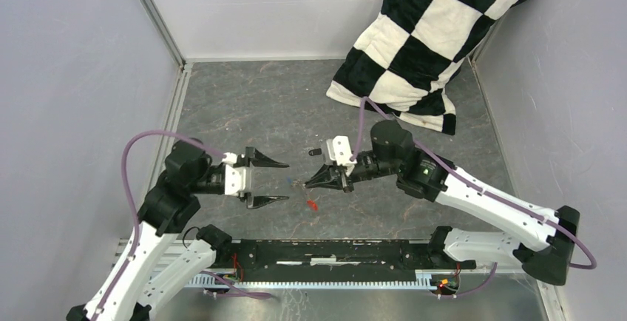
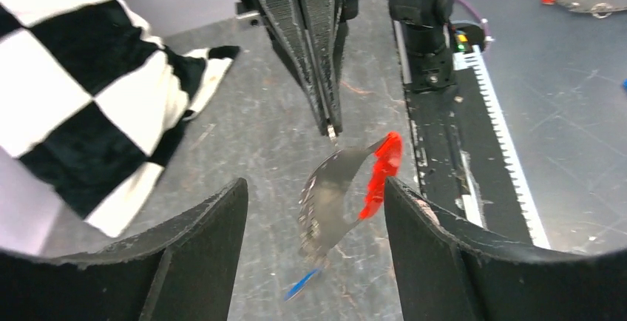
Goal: Put the keys on the keyring
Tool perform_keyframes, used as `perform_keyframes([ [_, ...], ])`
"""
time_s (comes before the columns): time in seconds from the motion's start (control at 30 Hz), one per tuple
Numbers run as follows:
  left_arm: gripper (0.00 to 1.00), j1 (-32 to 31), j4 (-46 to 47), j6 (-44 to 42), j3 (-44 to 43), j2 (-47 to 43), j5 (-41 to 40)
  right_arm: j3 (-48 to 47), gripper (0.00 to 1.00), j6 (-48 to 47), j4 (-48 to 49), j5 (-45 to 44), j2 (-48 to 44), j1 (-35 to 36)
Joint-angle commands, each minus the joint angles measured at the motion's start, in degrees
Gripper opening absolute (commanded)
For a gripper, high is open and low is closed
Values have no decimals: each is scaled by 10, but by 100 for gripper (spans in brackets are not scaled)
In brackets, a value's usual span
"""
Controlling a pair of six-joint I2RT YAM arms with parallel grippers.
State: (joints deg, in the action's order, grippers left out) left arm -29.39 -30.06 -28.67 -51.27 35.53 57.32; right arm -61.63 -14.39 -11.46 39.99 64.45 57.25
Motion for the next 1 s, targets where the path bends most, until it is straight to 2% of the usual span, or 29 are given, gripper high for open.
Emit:
perform_keyframes([
  [0.0, 72, -1, 7, -48, 1, -40, -44, 66, 0, 81, 167, 0, -53, -2],
  [0.2, 51, -2, 33, 10, 27, -51, 10, 102, 1, 132, 237, 13, -64, -2],
  [0.4, 49, -2, 37, 16, 31, -24, 53, 90, 1, 134, 222, 25, -55, -2],
  [0.57, 41, -2, 37, 11, 31, -21, 58, 93, 1, 135, 225, 27, -54, -1],
  [0.67, 37, -1, 56, 38, 36, -19, 68, 99, 1, 143, 245, 30, -50, -2],
  [0.77, 34, -1, 84, 80, 46, -19, 82, 110, 1, 175, 281, 36, -45, -1],
  [0.97, 34, -2, 122, 120, 66, -19, 89, 161, 1, 255, 416, 36, -43, -2],
])
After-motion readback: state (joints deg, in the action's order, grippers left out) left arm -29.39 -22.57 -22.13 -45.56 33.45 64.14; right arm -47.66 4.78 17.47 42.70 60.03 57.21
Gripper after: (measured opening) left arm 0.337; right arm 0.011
